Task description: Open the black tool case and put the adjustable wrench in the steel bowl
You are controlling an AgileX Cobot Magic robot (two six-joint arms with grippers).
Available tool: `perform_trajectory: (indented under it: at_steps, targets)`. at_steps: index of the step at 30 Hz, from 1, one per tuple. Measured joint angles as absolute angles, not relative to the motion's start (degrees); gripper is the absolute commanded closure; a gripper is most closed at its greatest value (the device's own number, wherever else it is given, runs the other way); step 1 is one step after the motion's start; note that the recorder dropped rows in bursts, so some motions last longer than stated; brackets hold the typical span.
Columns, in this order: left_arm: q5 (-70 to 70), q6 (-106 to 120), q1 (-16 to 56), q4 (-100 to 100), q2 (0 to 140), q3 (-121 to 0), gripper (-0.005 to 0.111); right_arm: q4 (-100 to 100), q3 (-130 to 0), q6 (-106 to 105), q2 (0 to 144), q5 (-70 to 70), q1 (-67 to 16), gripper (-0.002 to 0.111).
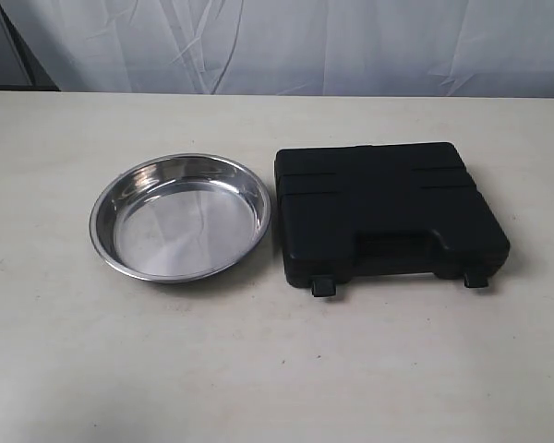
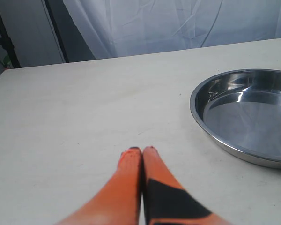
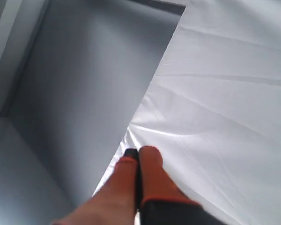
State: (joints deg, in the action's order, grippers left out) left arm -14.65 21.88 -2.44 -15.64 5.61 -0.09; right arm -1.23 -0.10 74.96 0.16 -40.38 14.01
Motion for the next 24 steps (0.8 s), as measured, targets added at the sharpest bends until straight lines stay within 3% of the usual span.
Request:
perform_trajectory:
  at_steps: [8, 13, 16, 19, 21, 24]
  targets:
    - [-14.65, 21.88, -0.57, -15.64, 5.61, -0.09, 0.106, 7.02, -0.1, 78.28, 0.0, -53.56, 14.01, 0.109]
    - [-14.65, 21.88, 0.27, -15.64, 5.61, -0.09, 0.106, 12.62, -0.1, 81.61, 0.0, -54.61, 14.01, 0.109]
    - [-14.65, 21.88, 0.51, -15.64, 5.61, -0.09, 0.106, 12.51, -2.58, 83.29, 0.07, -51.41, 14.01, 0.109]
    - [-14.65, 21.88, 1.94, -15.64, 5.61, -0.09, 0.106, 10.97, -13.08, 74.68, 1.6, -40.27, 14.01, 0.109]
    - [-14.65, 21.88, 2.2, -15.64, 5.61, -0.09, 0.106, -1.93, -20.52, 65.71, 5.82, -26.88, 14.01, 0.109]
    - [-14.65, 21.88, 2.2, -15.64, 5.61, -0.09, 0.106, -46.57, -33.36, 71.32, 16.28, -8.17, 14.01, 0.109]
